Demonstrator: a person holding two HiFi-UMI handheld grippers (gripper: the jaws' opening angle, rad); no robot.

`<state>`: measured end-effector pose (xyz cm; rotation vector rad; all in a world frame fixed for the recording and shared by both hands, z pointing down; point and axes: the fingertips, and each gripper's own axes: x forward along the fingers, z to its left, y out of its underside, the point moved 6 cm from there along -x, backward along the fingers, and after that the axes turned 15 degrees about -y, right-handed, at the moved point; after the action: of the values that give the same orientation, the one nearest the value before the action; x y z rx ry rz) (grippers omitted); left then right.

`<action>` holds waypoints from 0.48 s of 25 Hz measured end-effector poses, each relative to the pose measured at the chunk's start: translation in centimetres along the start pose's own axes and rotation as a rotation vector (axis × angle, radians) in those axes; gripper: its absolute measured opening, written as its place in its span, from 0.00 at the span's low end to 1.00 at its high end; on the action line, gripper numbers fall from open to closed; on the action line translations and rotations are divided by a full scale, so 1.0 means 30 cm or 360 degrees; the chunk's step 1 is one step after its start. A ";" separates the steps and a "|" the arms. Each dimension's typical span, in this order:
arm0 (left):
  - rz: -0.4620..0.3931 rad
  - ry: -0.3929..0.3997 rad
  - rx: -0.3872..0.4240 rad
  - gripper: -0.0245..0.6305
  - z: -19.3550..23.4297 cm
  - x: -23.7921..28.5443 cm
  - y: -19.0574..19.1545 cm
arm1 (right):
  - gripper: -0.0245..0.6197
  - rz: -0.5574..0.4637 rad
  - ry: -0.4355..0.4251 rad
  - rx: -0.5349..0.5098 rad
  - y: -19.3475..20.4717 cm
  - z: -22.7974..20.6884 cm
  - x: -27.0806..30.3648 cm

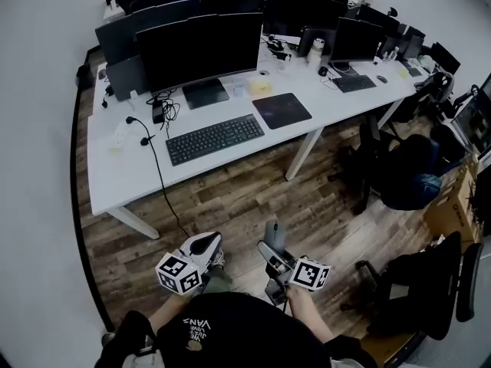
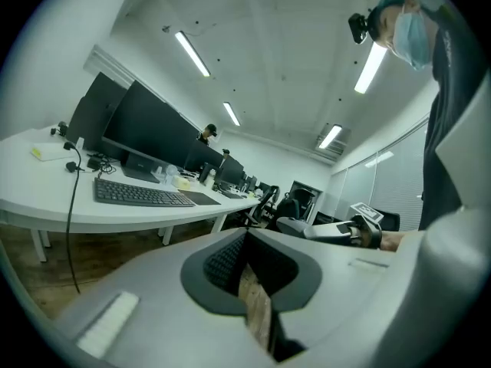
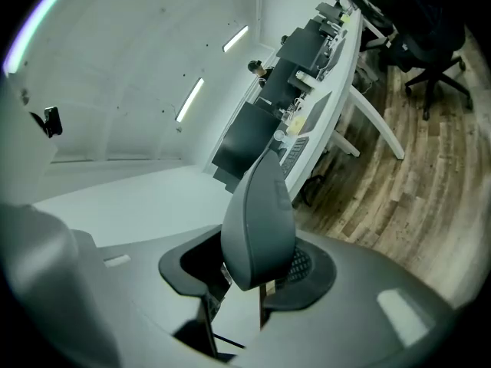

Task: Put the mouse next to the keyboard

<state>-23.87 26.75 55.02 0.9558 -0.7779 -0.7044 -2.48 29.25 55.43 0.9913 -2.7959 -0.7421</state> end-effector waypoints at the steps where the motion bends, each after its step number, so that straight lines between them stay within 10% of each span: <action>1: -0.0002 -0.0006 -0.0008 0.04 0.014 0.018 -0.013 | 0.30 -0.0001 0.0014 0.0012 -0.016 -0.013 0.014; 12: -0.0031 0.0049 0.0012 0.04 0.153 0.276 -0.175 | 0.30 -0.0068 0.0064 0.0041 -0.252 -0.152 0.207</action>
<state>-24.15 15.96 54.10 0.9801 -0.7454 -0.7029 -1.97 18.46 55.37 1.0612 -2.7650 -0.6842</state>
